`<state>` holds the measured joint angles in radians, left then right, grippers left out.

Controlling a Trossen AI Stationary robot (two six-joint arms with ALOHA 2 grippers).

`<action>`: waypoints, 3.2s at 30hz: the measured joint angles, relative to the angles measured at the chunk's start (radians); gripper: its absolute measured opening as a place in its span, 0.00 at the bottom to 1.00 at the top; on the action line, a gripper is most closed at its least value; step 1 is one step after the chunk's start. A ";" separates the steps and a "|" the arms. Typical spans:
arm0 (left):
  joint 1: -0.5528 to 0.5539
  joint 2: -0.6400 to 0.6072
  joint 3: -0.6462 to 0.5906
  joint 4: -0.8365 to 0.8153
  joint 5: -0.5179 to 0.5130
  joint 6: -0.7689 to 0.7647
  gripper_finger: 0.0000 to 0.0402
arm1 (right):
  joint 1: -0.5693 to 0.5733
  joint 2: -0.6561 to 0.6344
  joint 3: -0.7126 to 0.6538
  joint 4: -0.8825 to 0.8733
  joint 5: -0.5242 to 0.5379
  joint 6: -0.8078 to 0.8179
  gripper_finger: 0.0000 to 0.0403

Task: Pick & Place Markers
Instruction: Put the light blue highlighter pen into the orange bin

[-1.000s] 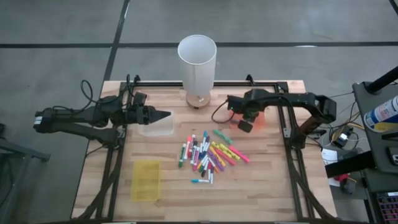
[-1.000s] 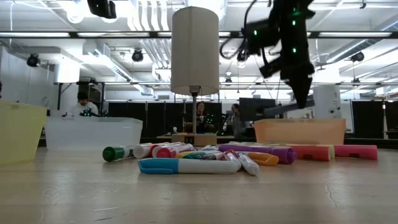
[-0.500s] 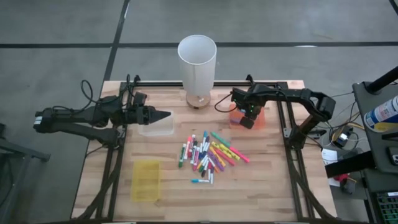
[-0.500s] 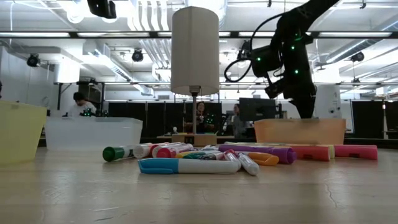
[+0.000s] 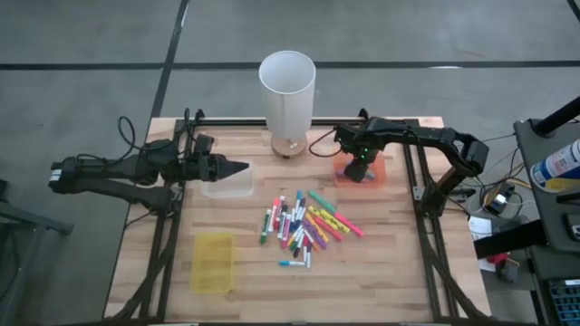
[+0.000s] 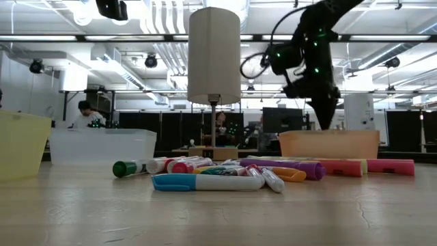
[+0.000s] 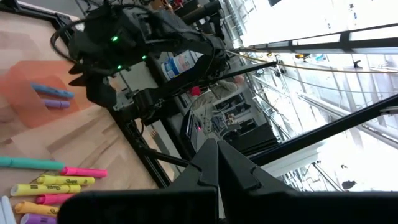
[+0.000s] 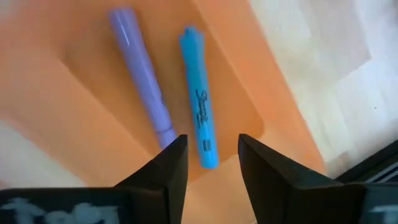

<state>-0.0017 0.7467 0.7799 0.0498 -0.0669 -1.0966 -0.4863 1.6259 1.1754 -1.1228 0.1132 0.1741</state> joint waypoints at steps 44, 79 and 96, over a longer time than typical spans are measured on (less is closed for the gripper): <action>0.000 0.000 0.000 -0.002 0.004 0.001 0.00 | 0.391 0.197 0.144 0.417 -0.163 0.379 0.47; 0.000 0.000 0.000 -0.001 0.019 0.003 0.00 | 0.396 0.382 0.219 0.307 -0.182 0.372 0.12; 0.000 0.000 0.000 -0.001 0.017 0.004 0.00 | 0.395 0.185 0.407 0.000 -0.003 0.333 0.12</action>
<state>-0.0017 0.7467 0.7798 0.0484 -0.0502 -1.0927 -0.0917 1.8110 1.5826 -1.1229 0.1104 0.5070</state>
